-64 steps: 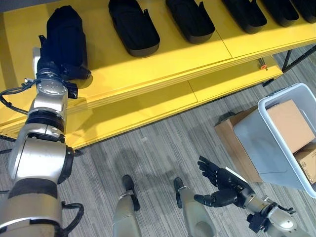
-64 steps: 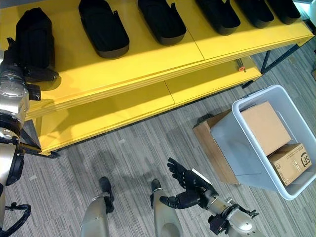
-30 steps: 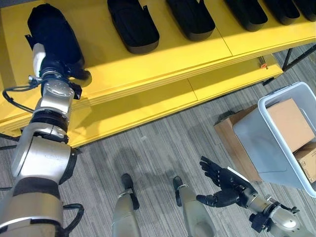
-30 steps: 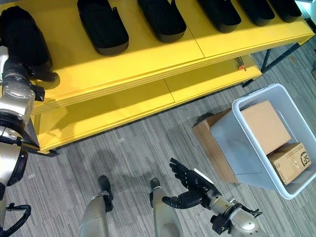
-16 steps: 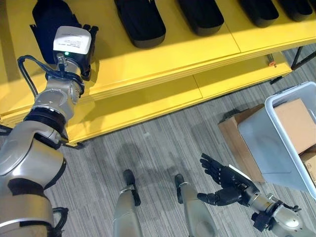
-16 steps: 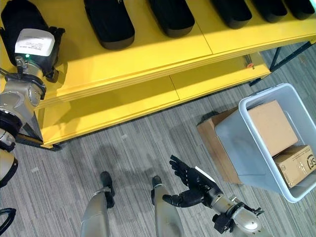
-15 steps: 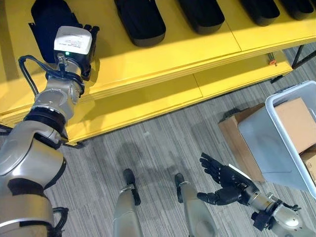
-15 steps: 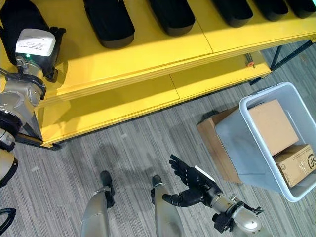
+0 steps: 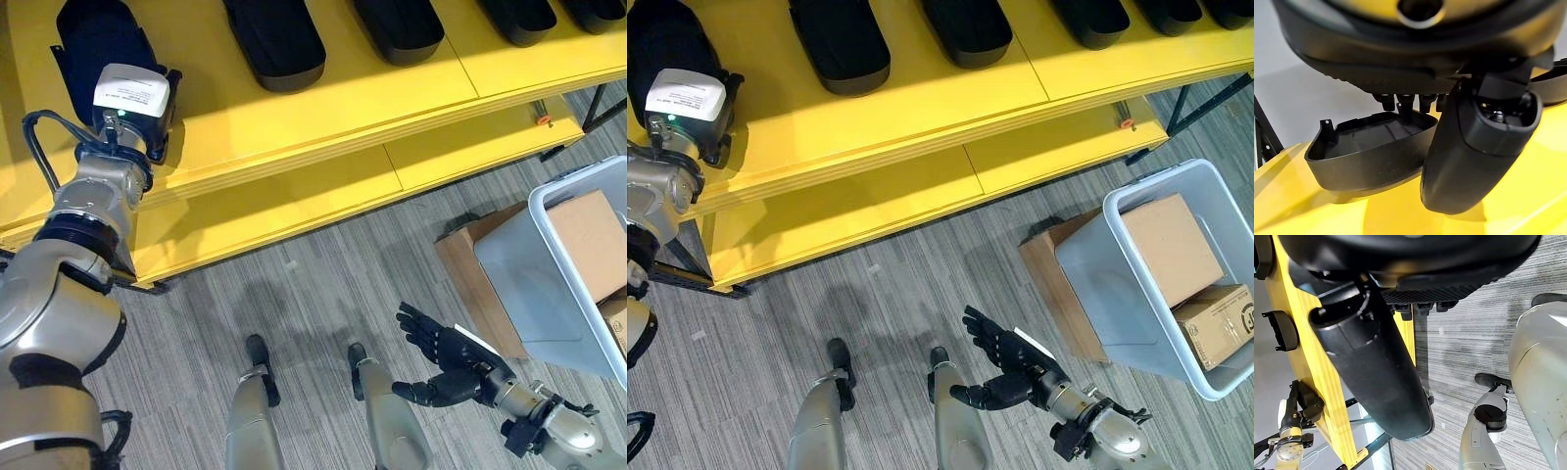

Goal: Move parts from the plastic box to the shelf.

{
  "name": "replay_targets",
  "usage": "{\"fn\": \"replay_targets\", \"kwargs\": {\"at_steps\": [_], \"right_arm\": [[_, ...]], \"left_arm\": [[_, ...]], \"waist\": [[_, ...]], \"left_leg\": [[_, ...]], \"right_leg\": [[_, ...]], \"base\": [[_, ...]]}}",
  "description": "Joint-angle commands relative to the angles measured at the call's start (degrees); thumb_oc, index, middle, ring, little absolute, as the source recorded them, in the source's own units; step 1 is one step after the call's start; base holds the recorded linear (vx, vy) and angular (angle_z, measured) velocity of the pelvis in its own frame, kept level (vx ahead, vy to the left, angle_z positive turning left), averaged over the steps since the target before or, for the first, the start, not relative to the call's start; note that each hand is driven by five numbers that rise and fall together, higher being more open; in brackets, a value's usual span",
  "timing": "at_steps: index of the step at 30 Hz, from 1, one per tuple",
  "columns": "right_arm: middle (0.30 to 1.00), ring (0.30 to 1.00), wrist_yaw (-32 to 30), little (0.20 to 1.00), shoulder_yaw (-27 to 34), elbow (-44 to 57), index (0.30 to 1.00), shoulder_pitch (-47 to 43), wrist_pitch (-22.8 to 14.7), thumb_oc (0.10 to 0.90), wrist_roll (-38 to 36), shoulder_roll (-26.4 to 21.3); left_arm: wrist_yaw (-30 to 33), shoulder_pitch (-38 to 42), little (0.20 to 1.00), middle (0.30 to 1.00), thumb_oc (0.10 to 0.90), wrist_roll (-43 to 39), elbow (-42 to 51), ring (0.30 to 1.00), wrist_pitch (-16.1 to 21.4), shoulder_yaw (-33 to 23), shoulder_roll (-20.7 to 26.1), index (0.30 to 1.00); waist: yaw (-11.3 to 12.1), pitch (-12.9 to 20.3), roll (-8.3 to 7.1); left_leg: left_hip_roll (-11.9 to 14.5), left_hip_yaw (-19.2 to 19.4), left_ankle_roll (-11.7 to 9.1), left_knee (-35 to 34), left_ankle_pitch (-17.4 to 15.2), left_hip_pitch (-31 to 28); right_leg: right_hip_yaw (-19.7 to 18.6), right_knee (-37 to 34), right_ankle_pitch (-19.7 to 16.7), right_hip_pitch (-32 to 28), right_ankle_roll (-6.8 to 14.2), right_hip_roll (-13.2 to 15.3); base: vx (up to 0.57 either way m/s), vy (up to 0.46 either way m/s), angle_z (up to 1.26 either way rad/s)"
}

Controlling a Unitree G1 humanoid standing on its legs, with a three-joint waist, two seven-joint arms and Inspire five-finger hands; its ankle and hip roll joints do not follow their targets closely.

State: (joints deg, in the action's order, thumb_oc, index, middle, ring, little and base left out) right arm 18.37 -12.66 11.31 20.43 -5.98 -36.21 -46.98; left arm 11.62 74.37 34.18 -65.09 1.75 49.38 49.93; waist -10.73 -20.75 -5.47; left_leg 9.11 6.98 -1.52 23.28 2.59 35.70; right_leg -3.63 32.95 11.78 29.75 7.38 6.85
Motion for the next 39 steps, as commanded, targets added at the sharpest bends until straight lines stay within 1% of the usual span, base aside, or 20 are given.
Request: {"fn": "replay_targets", "kwargs": {"at_steps": [1,5,8,15,21,25,27,28,29,32,33,34,35,36,37,39], "right_arm": [[1.000,1.000,2.0,1.000,4.8,4.1,1.000,1.1,-3.0,0.900,-3.8,-0.5],[1.000,1.000,2.3,1.000,4.7,3.8,1.000,1.0,-2.7,0.900,-3.9,-0.3],[1.000,1.000,2.7,1.000,4.5,4.0,1.000,1.0,-2.5,0.900,-4.0,-0.3],[1.000,1.000,2.8,1.000,5.0,4.6,1.000,0.9,-2.5,0.900,-4.1,-0.2],[1.000,1.000,2.8,1.000,4.9,4.9,1.000,0.3,-2.8,0.900,-4.2,-0.5],[1.000,1.000,2.3,1.000,4.5,4.6,1.000,0.0,-3.4,0.900,-4.2,-0.2],[1.000,1.000,2.0,1.000,4.0,4.2,1.000,-0.4,-4.0,0.900,-4.4,-0.1],[1.000,1.000,1.7,1.000,3.9,4.1,1.000,-0.5,-4.8,0.900,-4.6,0.0],[1.000,1.000,1.7,1.000,3.9,4.0,1.000,-0.6,-4.8,0.900,-4.6,0.0],[1.000,1.000,0.8,1.000,4.2,3.6,1.000,-0.3,-5.9,0.900,-4.0,0.5],[1.000,1.000,0.4,1.000,4.4,3.4,1.000,-0.1,-6.2,0.900,-3.6,1.0],[1.000,1.000,0.1,1.000,4.6,3.0,1.000,0.1,-6.9,0.900,-3.1,2.0],[1.000,1.000,-0.1,1.000,4.8,2.8,1.000,0.0,-6.9,0.900,-2.8,2.1],[1.000,1.000,-0.1,1.000,4.7,2.7,1.000,-0.1,-6.9,0.900,-2.7,2.0],[1.000,1.000,-0.3,1.000,5.2,2.7,1.000,0.0,-6.8,0.900,-2.1,2.3],[1.000,1.000,-0.5,1.000,5.6,2.1,1.000,0.1,-6.6,0.900,-1.2,2.9]], "left_arm": [[-1.6,4.4,1.000,1.000,0.900,-1.7,-4.9,1.000,-1.7,-1.7,5.3,1.000],[-2.4,3.5,1.000,1.000,0.900,-1.8,-6.5,1.000,-1.1,-2.0,5.7,1.000],[-3.4,1.2,1.000,1.000,0.900,-1.1,-8.0,1.000,-0.8,-2.3,6.8,1.000],[-4.4,-3.3,1.000,1.000,0.900,0.9,-9.1,1.000,-0.5,-3.5,8.6,1.000],[-4.3,-4.8,1.000,1.000,0.900,1.3,-8.9,1.000,-0.3,-4.0,9.4,1.000],[-1.8,-4.1,1.000,1.000,0.900,-0.7,-7.2,1.000,0.3,-4.9,9.4,1.000],[0.1,-2.5,1.000,1.000,0.900,-1.8,-5.0,1.000,0.9,-4.3,9.0,1.000],[2.1,-1.3,1.000,1.000,0.900,-3.6,-2.9,1.000,1.8,-4.6,9.1,1.000],[2.1,-1.3,1.000,1.000,0.900,-3.6,-2.9,1.000,1.8,-4.6,9.1,1.000],[4.4,1.5,1.000,1.000,0.900,-4.5,7.3,1.000,1.7,-3.8,9.9,1.000],[5.6,2.2,1.000,1.000,0.900,-5.0,12.8,1.000,1.9,-4.2,10.9,1.000],[8.2,2.6,1.000,1.000,0.900,-4.1,23.4,1.000,2.2,-5.4,13.6,1.000],[7.9,2.4,1.000,1.000,0.900,-4.3,27.5,1.000,2.1,-6.4,14.7,1.000],[7.7,1.8,1.000,1.000,0.900,-4.2,28.0,1.000,1.8,-7.0,15.0,1.000],[7.9,1.4,1.000,1.000,0.900,-4.3,33.6,1.000,2.0,-8.7,16.8,1.000],[9.1,-1.7,1.000,1.000,0.900,-3.5,38.2,1.000,2.6,-12.6,18.6,1.000]], "waist": [[0.4,2.5,1.20],[0.2,2.7,1.17],[0.0,2.9,1.11],[-0.1,3.1,1.21],[-0.2,3.3,1.38],[-0.2,3.3,1.47],[-0.2,3.4,1.63],[0.0,3.4,1.75],[0.0,3.3,1.74],[0.7,3.2,2.06],[1.1,3.2,2.17],[1.8,3.0,2.15],[2.0,3.0,2.20],[1.9,2.9,2.28],[2.3,2.9,2.32],[2.8,3.0,2.39]], "left_leg": [[4.7,0.0,-3.3,6.0,-7.8,-1.9],[4.8,0.1,-3.2,5.9,-7.8,-2.3],[5.0,0.3,-3.3,6.0,-8.0,-2.6],[5.3,0.7,-3.3,6.2,-8.1,-3.0],[5.4,0.9,-3.4,6.3,-8.2,-3.2],[5.4,0.8,-3.4,6.1,-8.2,-3.1],[5.2,0.7,-3.4,6.1,-8.1,-3.0],[5.1,0.5,-3.4,6.0,-8.0,-3.0],[5.1,0.5,-3.4,6.0,-8.0,-3.0],[4.7,0.1,-3.3,6.0,-8.1,-3.0],[4.6,-0.1,-3.3,5.9,-8.2,-3.0],[4.4,-0.5,-3.3,5.9,-8.3,-3.0],[4.3,-0.7,-3.3,5.8,-8.3,-3.0],[4.3,-0.7,-3.3,5.8,-8.3,-3.1],[4.1,-0.8,-3.3,5.7,-8.5,-3.3],[4.0,-0.9,-3.3,5.6,-8.5,-3.5]], "right_leg": [[1.5,-3.6,-3.4,0.5,-1.4,2.3],[1.5,-3.6,-3.3,0.3,-1.3,2.2],[1.4,-3.5,-3.2,0.1,-1.3,2.2],[1.0,-3.4,-3.1,0.0,-1.4,2.2],[1.0,-3.2,-2.9,-0.1,-1.4,2.2],[1.0,-3.1,-3.0,0.0,-1.4,2.2],[1.2,-3.0,-2.9,0.1,-1.4,2.3],[1.3,-2.9,-2.8,0.1,-1.4,2.3],[1.3,-2.8,-2.8,0.1,-1.4,2.3],[1.6,-2.7,-2.7,-0.1,-1.4,2.5],[1.8,-2.7,-2.6,-0.3,-1.4,2.5],[2.1,-2.6,-2.3,-0.6,-1.5,2.6],[2.1,-2.5,-2.3,-0.7,-1.5,2.6],[2.1,-2.5,-2.2,-0.8,-1.5,2.6],[2.2,-2.6,-2.1,-1.1,-1.5,2.6],[2.3,-2.6,-2.0,-1.4,-1.7,2.6]], "base": [[0.00,0.000,0.00],[0.00,0.000,0.00],[0.01,0.006,-0.01],[0.01,0.007,-0.02],[0.00,0.003,-0.01],[0.00,0.000,0.00],[0.00,0.000,0.00],[0.00,0.000,0.00],[0.00,0.000,0.00],[0.01,-0.010,0.01],[0.01,-0.050,0.07],[0.01,-0.048,0.10],[0.00,-0.037,0.13],[0.01,-0.013,0.15],[0.01,-0.011,0.21],[0.01,-0.015,0.17]]}}
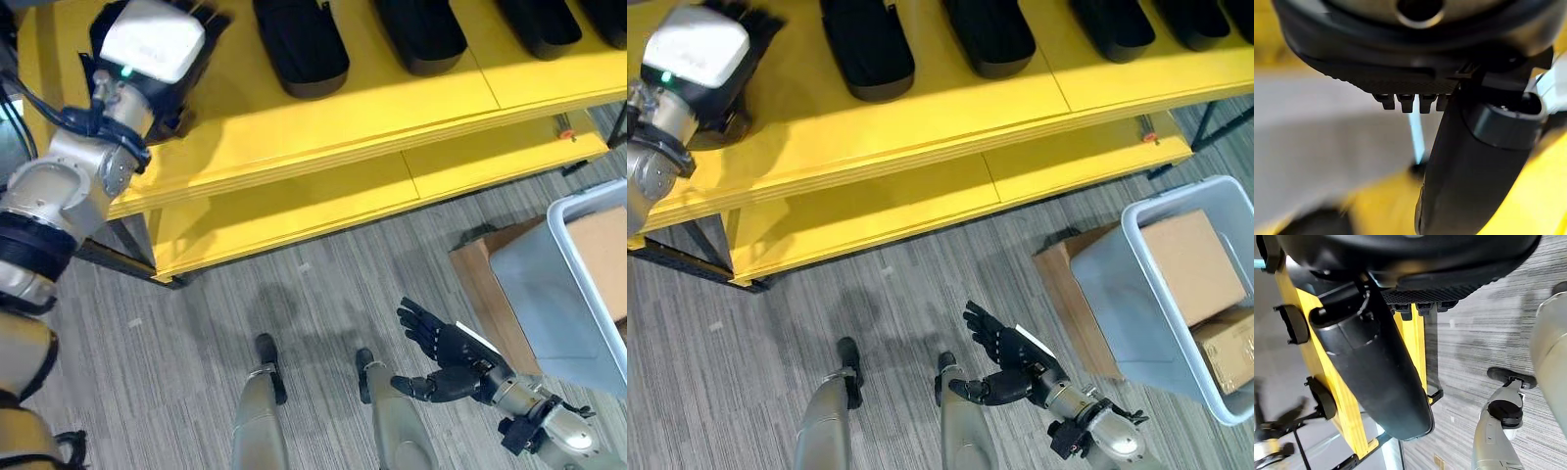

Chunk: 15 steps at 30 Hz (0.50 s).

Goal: Move parts from the plastic box to the shelf.

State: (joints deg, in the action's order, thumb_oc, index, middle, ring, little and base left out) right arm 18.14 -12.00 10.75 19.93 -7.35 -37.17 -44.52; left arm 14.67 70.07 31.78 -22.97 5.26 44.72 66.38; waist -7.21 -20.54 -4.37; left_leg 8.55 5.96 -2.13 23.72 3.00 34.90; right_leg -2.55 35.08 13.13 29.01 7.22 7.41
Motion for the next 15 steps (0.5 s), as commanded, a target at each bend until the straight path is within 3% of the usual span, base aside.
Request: {"fn": "replay_targets", "kwargs": {"at_steps": [1,8,9,10,12,15], "right_arm": [[1.000,1.000,-0.5,1.000,5.7,2.6,1.000,0.8,-4.9,0.900,0.7,0.8],[1.000,1.000,-0.9,1.000,7.3,3.2,1.000,1.2,-4.3,0.900,2.8,2.2],[1.000,1.000,-0.9,1.000,7.3,3.2,1.000,1.3,-4.3,0.900,2.9,2.0],[1.000,1.000,-0.8,1.000,7.3,3.4,1.000,1.3,-4.2,0.900,3.0,2.1],[1.000,1.000,-1.0,1.000,7.5,3.5,1.000,1.1,-4.1,0.900,3.3,2.3],[1.000,1.000,-1.3,1.000,7.8,4.0,1.000,0.9,-4.3,0.900,4.2,3.4]], "left_arm": [[5.6,0.8,1.000,1.000,0.900,-1.0,0.6,1.000,-0.1,-10.4,3.5,1.000],[3.8,-14.9,1.000,1.000,0.900,-3.6,12.3,1.000,2.5,-25.0,4.8,1.000],[3.7,-15.9,1.000,1.000,0.900,-3.6,12.7,1.000,2.5,-25.9,4.8,1.000],[3.4,-18.2,1.000,1.000,0.900,-4.1,13.7,1.000,2.9,-27.8,4.5,1.000],[3.1,-20.8,1.000,1.000,0.900,-4.0,14.9,1.000,3.3,-29.3,4.5,1.000],[1.5,-33.6,1.000,1.000,0.900,-5.3,19.4,1.000,4.3,-38.1,3.0,1.000]], "waist": [[-0.3,3.0,1.32],[0.9,3.4,1.89],[0.7,3.1,2.03],[0.8,3.5,2.10],[1.0,3.3,2.16],[2.0,3.4,2.15]], "left_leg": [[4.4,0.0,-2.7,5.0,-9.0,-3.1],[4.1,-0.4,-2.6,3.8,-8.7,-4.9],[4.2,0.1,-2.2,3.5,-7.2,-4.5],[4.0,-0.4,-2.7,3.5,-8.6,-5.3],[4.1,-0.1,-2.2,3.0,-6.9,-5.2],[4.0,-0.5,-2.3,2.4,-6.7,-6.8]], "right_leg": [[1.2,-5.0,-3.2,-1.0,-1.5,2.0],[1.4,-5.6,-3.0,-2.8,-1.9,2.0],[1.7,-5.8,-4.2,-2.4,-2.1,2.0],[1.5,-5.7,-3.0,-3.3,-1.9,2.0],[2.0,-6.1,-4.1,-3.4,-2.2,2.0],[2.4,-6.5,-3.8,-5.2,-2.4,2.1]], "base": [[0.01,-0.008,0.06],[-0.01,-0.002,0.00],[0.00,0.000,0.00],[-0.08,-0.009,0.07],[-0.03,-0.026,0.12],[0.01,-0.034,0.08]]}}
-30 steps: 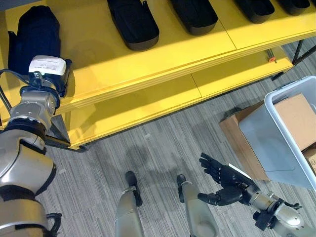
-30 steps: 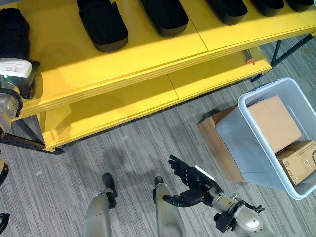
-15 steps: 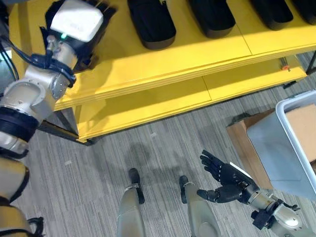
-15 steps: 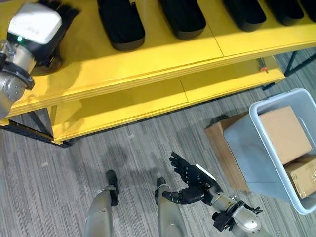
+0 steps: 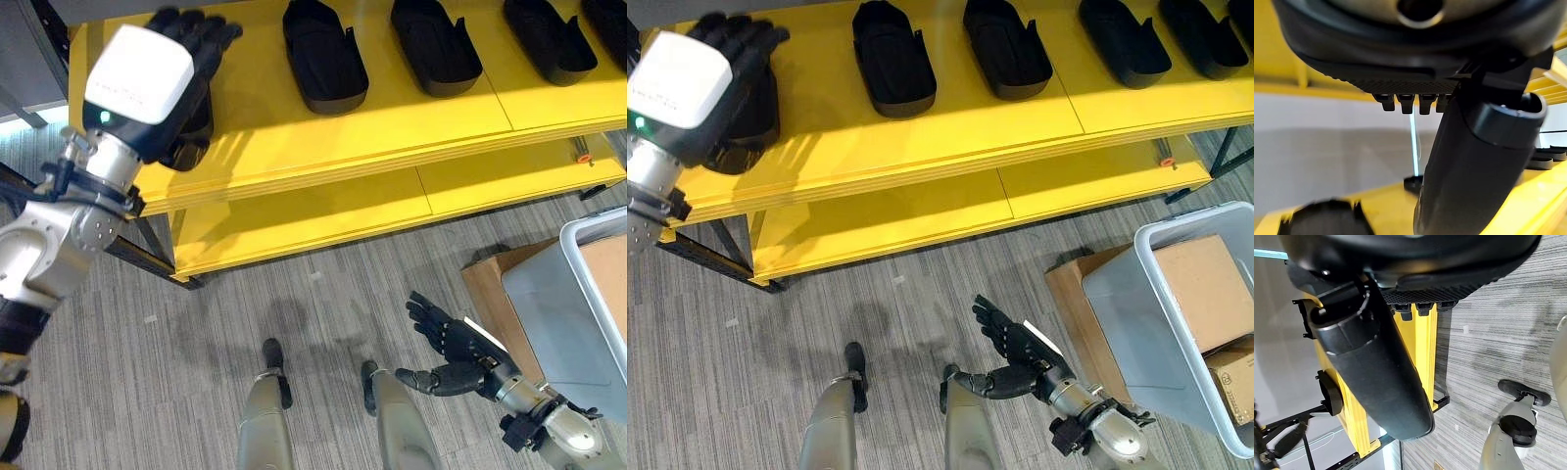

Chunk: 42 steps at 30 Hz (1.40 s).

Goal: Move parts from the plastic box to the shelf.

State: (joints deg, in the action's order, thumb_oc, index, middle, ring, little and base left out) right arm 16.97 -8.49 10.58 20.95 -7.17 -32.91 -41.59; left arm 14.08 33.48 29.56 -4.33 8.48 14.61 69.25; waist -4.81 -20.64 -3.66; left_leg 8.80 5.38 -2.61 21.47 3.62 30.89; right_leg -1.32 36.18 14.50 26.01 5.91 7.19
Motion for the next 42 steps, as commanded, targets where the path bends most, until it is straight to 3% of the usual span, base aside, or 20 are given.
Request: {"fn": "replay_targets", "kwargs": {"at_steps": [1,3,6,8,14,16,24,42], "right_arm": [[1.000,1.000,-0.1,1.000,4.1,4.2,1.000,-0.4,-4.4,0.900,0.0,0.4],[1.000,1.000,-0.3,1.000,4.2,4.3,1.000,-0.6,-4.4,0.900,0.2,0.5],[1.000,1.000,-0.7,1.000,4.2,4.1,1.000,-1.5,-4.2,0.900,1.0,1.5],[1.000,1.000,-0.9,1.000,4.4,4.0,1.000,-1.8,-4.2,0.900,1.1,1.8],[1.000,1.000,-1.7,1.000,4.0,3.2,1.000,-2.9,-4.2,0.900,1.9,3.3],[1.000,1.000,-2.1,1.000,3.7,3.6,1.000,-3.2,-3.9,0.900,2.1,3.7],[1.000,1.000,-2.6,1.000,3.6,4.0,1.000,-3.4,-3.2,0.900,2.1,3.7],[1.000,1.000,-2.9,1.000,2.6,4.8,1.000,-3.8,-1.5,0.900,0.9,2.7]], "left_arm": [[2.0,0.7,1.000,1.000,0.900,-3.2,1.0,1.000,1.3,-9.6,-0.5,1.000],[1.6,-1.8,1.000,1.000,0.900,-3.3,2.0,1.000,1.4,-11.1,-1.4,1.000],[-0.8,-13.2,1.000,1.000,0.900,-5.1,4.6,1.000,2.4,-16.5,-6.3,1.000],[-1.8,-16.8,1.000,1.000,0.900,-5.1,6.5,1.000,2.6,-18.4,-7.9,1.000],[-4.1,-26.1,1.000,1.000,0.900,-4.1,12.0,1.000,3.2,-20.0,-15.2,1.000],[-4.3,-29.0,1.000,1.000,0.900,-4.0,12.4,1.000,2.8,-19.8,-20.1,1.000],[-5.0,-29.9,1.000,1.000,0.900,-3.5,12.3,1.000,1.8,-18.0,-24.4,1.000],[-3.3,-15.6,1.000,1.000,0.900,0.0,-2.9,1.000,-3.4,-7.0,-29.5,1.000]], "waist": [[-0.5,3.5,1.47],[-0.3,3.5,1.48],[0.3,3.8,1.47],[0.4,4.2,1.54],[1.3,5.5,1.53],[1.5,6.5,1.27],[1.4,7.6,0.90],[0.0,6.3,-0.40]], "left_leg": [[3.8,0.1,-1.8,4.4,-7.3,-3.2],[3.7,0.0,-1.9,4.0,-7.2,-3.7],[3.4,-0.2,-1.9,2.8,-6.7,-6.1],[3.2,-0.3,-1.9,2.2,-6.6,-7.2],[3.0,-0.7,-1.9,-0.3,-5.9,-10.2],[2.9,-0.9,-1.9,-1.4,-5.5,-11.6],[2.9,-1.1,-1.9,-2.7,-4.8,-12.1],[3.8,-1.2,-1.8,-0.6,-4.7,-9.1]], "right_leg": [[1.3,-7.7,-5.1,-2.6,-1.1,2.3],[1.4,-7.9,-5.1,-3.0,-1.1,2.3],[2.1,-8.7,-4.8,-5.8,-1.1,2.4],[2.4,-9.1,-4.7,-6.9,-1.1,2.4],[3.6,-11.0,-4.4,-10.0,-1.0,2.6],[4.3,-11.9,-4.2,-11.4,-1.0,2.5],[5.0,-13.2,-4.2,-12.5,-1.2,2.2],[3.6,-10.5,-4.3,-8.8,-1.7,1.3]], "base": [[0.01,-0.022,0.08],[0.03,-0.016,0.04],[0.04,-0.023,0.03],[0.04,-0.010,0.05],[0.05,-0.015,0.12],[0.05,-0.024,0.09],[0.00,-0.006,0.03],[-0.01,-0.004,-0.01]]}}
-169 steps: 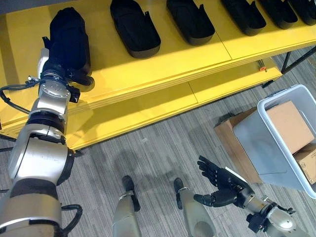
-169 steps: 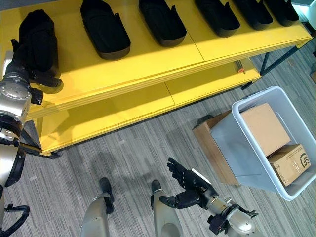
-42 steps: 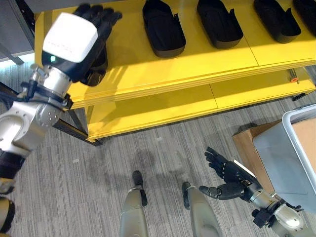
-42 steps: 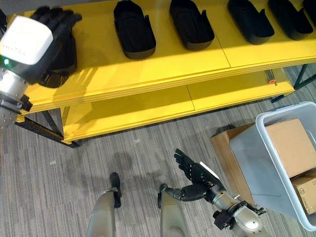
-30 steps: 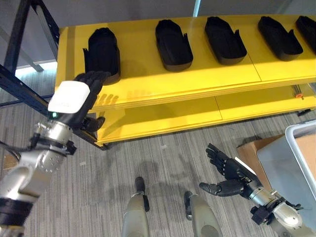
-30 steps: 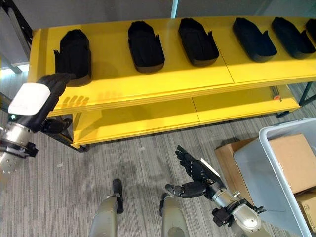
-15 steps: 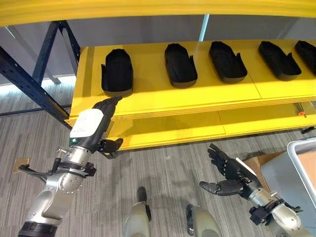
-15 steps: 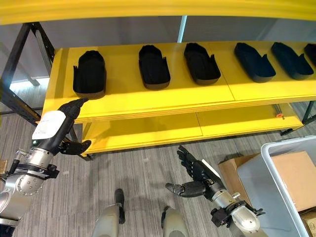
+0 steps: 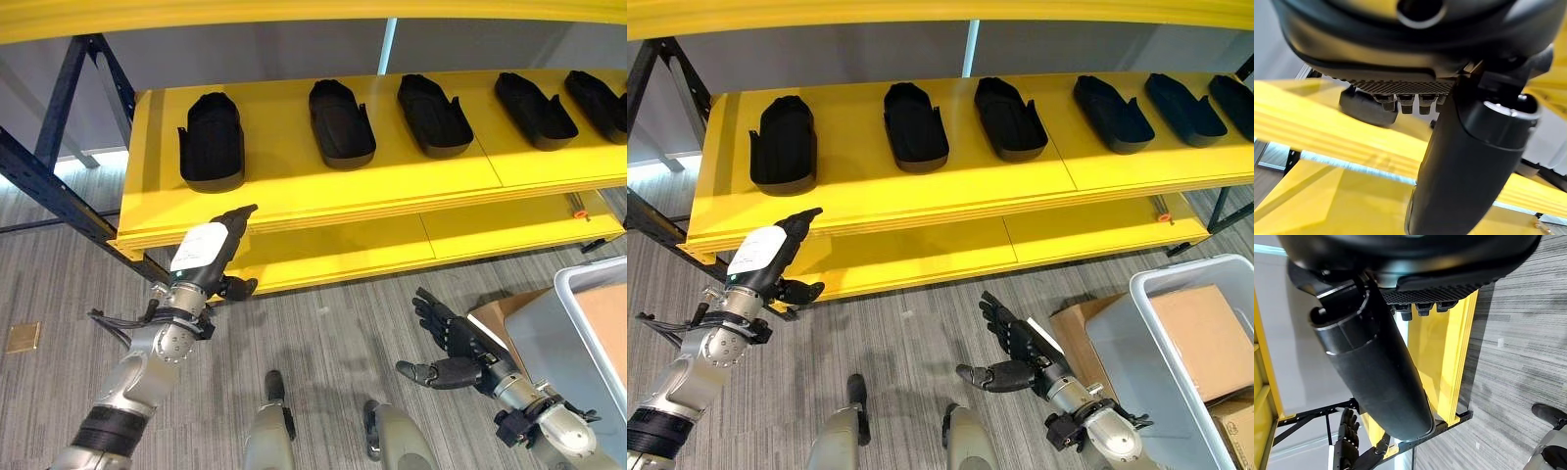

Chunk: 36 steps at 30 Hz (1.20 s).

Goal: Move parts from the plastic box to the shelf.

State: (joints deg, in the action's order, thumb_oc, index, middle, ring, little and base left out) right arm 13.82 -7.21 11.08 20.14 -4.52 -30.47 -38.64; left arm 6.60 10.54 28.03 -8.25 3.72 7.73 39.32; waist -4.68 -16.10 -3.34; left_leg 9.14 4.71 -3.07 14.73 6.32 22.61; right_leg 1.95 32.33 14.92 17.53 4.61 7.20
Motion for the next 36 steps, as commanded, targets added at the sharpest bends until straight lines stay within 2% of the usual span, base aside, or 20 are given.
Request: {"fn": "replay_targets", "kwargs": {"at_steps": [1,8,15,17,27,31,36], "right_arm": [[1.000,1.000,0.4,1.000,1.5,4.5,1.000,-2.8,-4.1,0.900,-1.7,-0.5],[1.000,1.000,0.8,1.000,1.7,5.0,1.000,-2.2,-4.2,0.900,-2.2,-1.1],[1.000,1.000,0.9,1.000,1.9,4.9,1.000,-1.9,-4.3,0.900,-2.4,-1.5],[1.000,1.000,1.2,1.000,2.0,4.7,1.000,-1.7,-4.2,0.900,-2.6,-1.5],[1.000,1.000,1.3,1.000,2.0,4.1,1.000,-1.6,-4.4,0.900,-2.5,-1.2],[1.000,1.000,1.3,1.000,3.2,3.8,1.000,-0.9,-4.3,0.900,-1.9,-1.2],[1.000,1.000,1.7,1.000,3.4,3.5,1.000,-0.8,-4.1,0.900,-1.6,-1.2]], "left_arm": [[3.8,7.4,1.000,1.000,0.900,1.4,-0.2,1.000,1.1,0.0,0.1,1.000],[4.8,8.8,1.000,1.000,0.900,2.9,-4.8,1.000,0.1,1.0,0.3,1.000],[5.2,9.7,1.000,1.000,0.900,3.8,-6.2,1.000,-0.5,-0.2,2.9,1.000],[5.4,9.8,1.000,1.000,0.900,4.5,-5.3,1.000,-0.4,-1.1,4.9,1.000],[5.4,10.1,1.000,1.000,0.900,6.1,-1.0,1.000,-0.2,-3.5,9.2,1.000],[4.3,6.9,1.000,1.000,0.900,6.7,5.6,1.000,1.0,-7.3,12.1,1.000],[3.9,6.4,1.000,1.000,0.900,6.7,7.1,1.000,1.6,-8.5,14.0,1.000]], "waist": [[-0.2,1.7,-0.83],[-0.4,1.1,-1.10],[-0.4,0.9,-1.16],[-0.3,0.8,-1.11],[-0.1,0.8,-0.87],[0.3,0.7,-0.59],[0.4,0.6,-0.43]], "left_leg": [[3.5,-0.5,-1.3,6.3,-7.2,-0.5],[3.6,-0.4,-1.4,7.2,-7.7,0.1],[3.6,-0.4,-1.4,7.7,-7.8,0.5],[3.5,-0.4,-1.4,7.8,-7.9,0.6],[3.4,-0.3,-1.4,8.2,-8.1,0.8],[3.4,-0.5,-1.4,8.3,-8.2,0.8],[3.3,-0.4,-1.4,8.4,-8.1,0.7]], "right_leg": [[0.3,-6.6,-5.1,0.1,-0.5,1.2],[0.0,-5.8,-4.7,0.7,-0.5,1.2],[-0.2,-5.5,-4.8,1.2,-0.5,1.3],[-0.1,-5.4,-4.8,1.2,-0.5,1.4],[-0.2,-4.9,-4.7,1.4,-0.5,1.5],[-0.3,-4.8,-4.6,1.4,-0.6,1.5],[-0.3,-4.7,-4.5,1.3,-0.6,1.5]], "base": [[0.00,0.000,0.00],[0.00,0.007,-0.07],[0.00,0.000,0.00],[0.00,0.000,0.00],[0.00,0.000,0.00],[0.00,0.000,0.00],[0.00,0.000,0.00]]}}
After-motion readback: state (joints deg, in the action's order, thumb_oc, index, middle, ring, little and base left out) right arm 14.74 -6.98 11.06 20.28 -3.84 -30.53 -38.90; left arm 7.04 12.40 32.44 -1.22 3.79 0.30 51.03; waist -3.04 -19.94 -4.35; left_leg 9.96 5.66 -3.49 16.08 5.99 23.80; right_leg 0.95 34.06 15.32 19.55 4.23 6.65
